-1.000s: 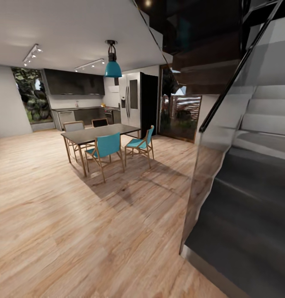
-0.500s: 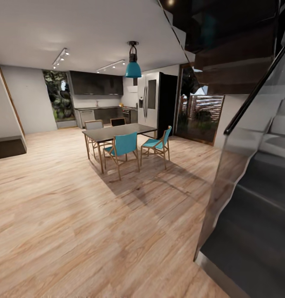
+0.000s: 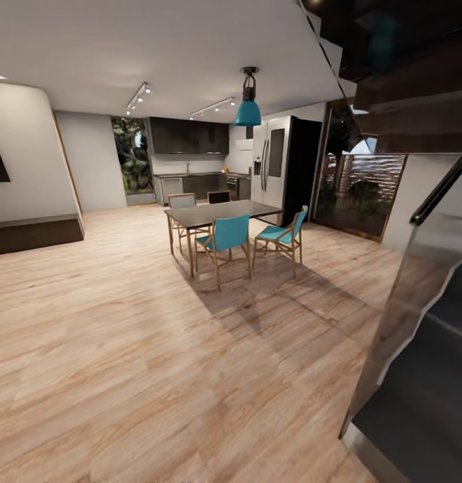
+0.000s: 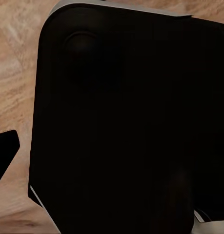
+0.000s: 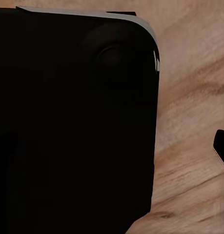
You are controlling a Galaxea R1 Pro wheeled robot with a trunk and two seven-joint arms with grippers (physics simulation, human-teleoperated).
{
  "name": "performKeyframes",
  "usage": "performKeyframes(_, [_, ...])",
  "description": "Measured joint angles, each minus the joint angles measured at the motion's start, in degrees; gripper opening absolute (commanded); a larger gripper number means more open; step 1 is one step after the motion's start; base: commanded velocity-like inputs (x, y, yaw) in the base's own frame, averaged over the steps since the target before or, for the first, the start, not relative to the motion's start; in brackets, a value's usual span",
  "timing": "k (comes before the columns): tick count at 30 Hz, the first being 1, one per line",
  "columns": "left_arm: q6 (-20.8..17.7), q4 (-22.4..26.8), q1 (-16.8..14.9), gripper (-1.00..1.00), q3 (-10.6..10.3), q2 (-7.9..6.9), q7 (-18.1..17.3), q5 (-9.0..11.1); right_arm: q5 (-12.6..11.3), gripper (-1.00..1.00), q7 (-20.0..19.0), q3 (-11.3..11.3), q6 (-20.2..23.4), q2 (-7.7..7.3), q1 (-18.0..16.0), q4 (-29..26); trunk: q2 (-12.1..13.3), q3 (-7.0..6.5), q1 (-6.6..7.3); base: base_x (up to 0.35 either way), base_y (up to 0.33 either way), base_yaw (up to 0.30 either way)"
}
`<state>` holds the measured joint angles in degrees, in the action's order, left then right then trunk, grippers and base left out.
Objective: In the kitchen, take the popcorn bag from the countertop, put it into the microwave, and heat it until the popcorn is cooked so the cooked popcorn ends up inside the bag.
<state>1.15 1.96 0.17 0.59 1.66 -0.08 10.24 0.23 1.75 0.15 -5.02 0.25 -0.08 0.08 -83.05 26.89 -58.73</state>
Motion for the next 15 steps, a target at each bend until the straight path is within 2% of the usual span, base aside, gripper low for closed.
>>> performKeyframes(15, [0.0, 0.0, 0.0, 1.0, 0.0, 0.0, 0.0, 0.0, 0.0, 1.0, 0.0, 0.0, 0.0, 0.0, 0.0, 0.0, 0.0, 0.0, 0.0, 0.0, 0.0, 0.277])
